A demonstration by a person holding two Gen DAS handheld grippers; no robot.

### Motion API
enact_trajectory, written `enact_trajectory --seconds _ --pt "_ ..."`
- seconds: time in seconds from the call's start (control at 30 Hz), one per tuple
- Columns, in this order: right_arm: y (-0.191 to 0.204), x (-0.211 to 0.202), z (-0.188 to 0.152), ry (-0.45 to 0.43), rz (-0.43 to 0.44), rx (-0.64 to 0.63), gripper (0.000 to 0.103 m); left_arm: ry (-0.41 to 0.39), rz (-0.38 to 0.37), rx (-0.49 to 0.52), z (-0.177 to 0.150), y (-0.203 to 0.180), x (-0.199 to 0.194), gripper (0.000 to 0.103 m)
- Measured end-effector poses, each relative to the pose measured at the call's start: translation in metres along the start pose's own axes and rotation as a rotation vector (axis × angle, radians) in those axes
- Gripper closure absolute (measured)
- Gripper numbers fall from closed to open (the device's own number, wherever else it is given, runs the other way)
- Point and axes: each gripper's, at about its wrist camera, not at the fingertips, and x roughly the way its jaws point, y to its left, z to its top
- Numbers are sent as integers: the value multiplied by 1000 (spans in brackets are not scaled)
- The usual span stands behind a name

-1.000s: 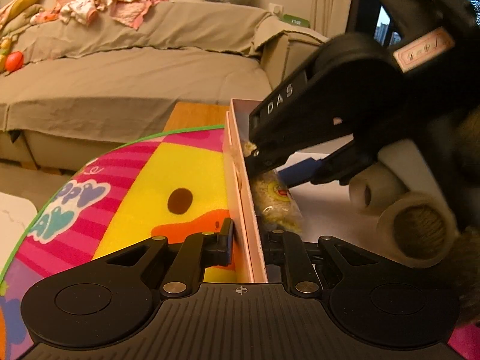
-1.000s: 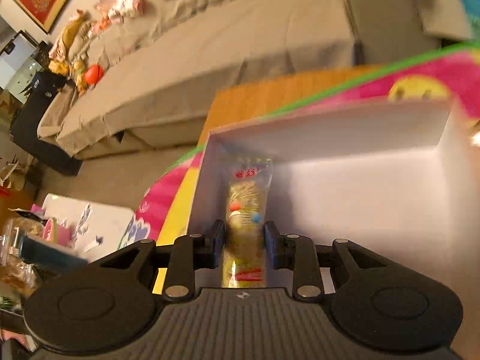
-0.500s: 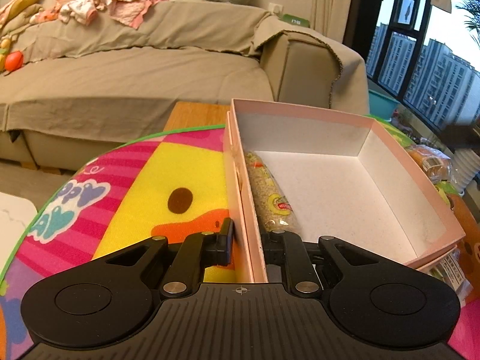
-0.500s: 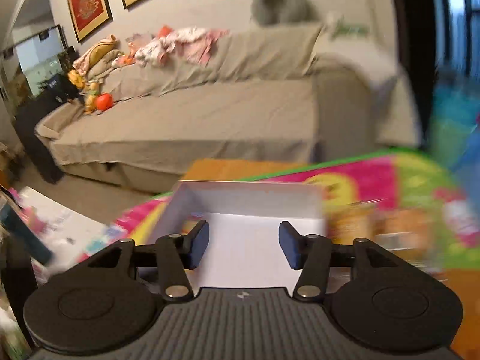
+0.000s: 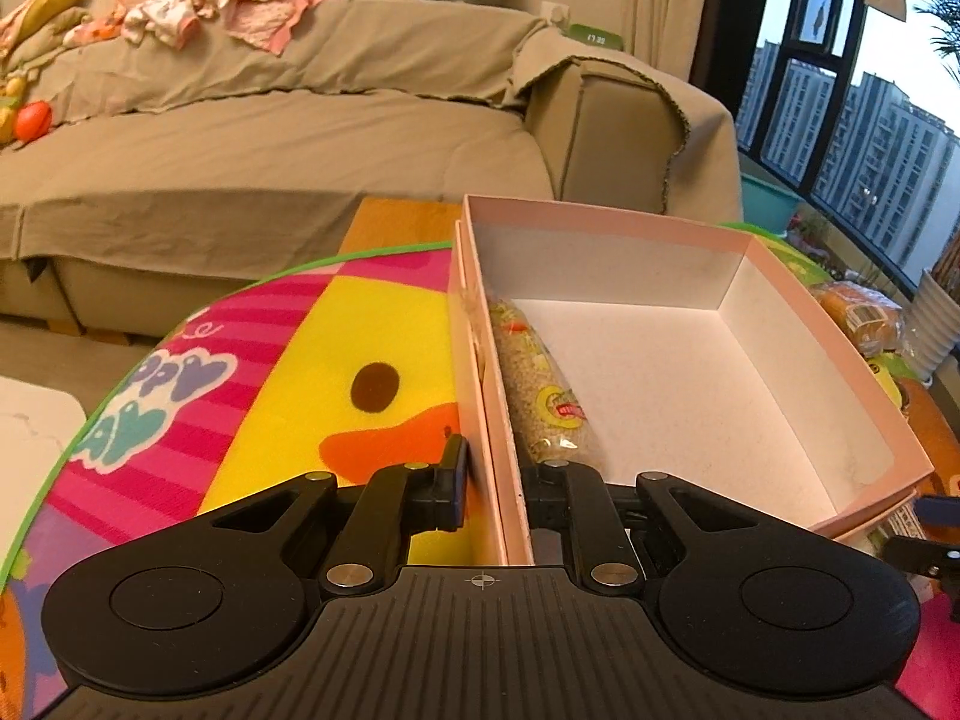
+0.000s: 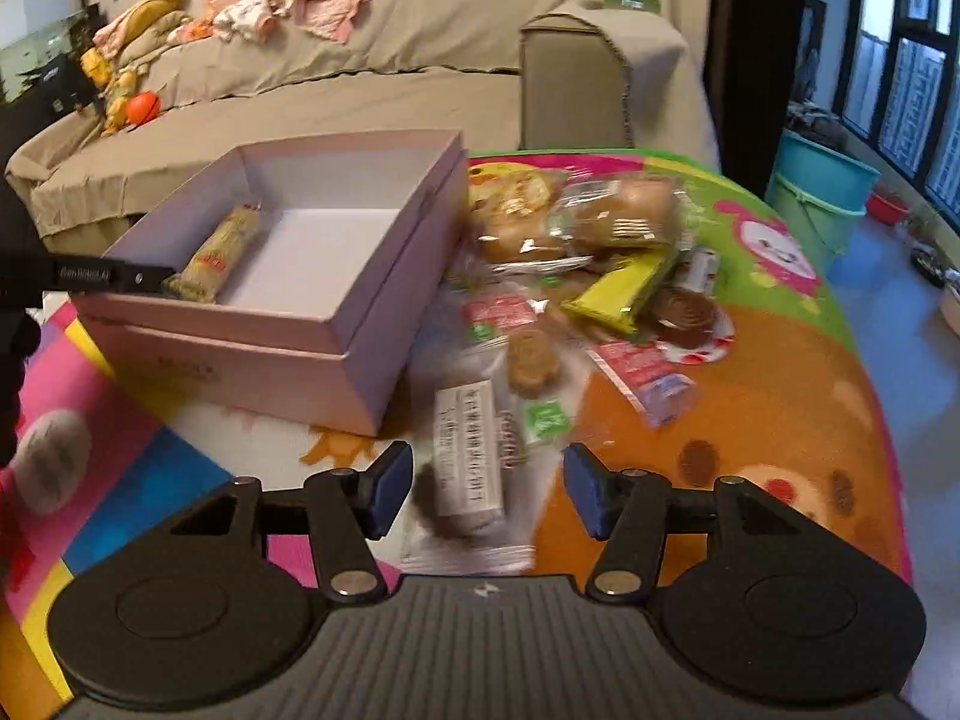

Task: Organize objects
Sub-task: 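Grasp the brown biscuit packet with the right gripper and place it in the box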

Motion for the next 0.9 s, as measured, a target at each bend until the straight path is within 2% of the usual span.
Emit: enact_trajectory --seconds 0.13,0.23,0.3,0.67,0.9 --pt "14 10 2 -16 -9 -50 48 0 5 1 -2 0 -1 88" --pt "24 16 4 1 -33 -98 62 -3 3 1 -2 0 -2 88" --pt "25 12 1 8 -43 -119 64 -6 0 1 -3 1 -2 88" --pt "9 -32 -27 72 -111 -52 65 -23 -24 -26 -4 7 -1 87" --pt "31 -61 -19 54 2 -23 65 -38 -30 -39 -6 8 -1 87"
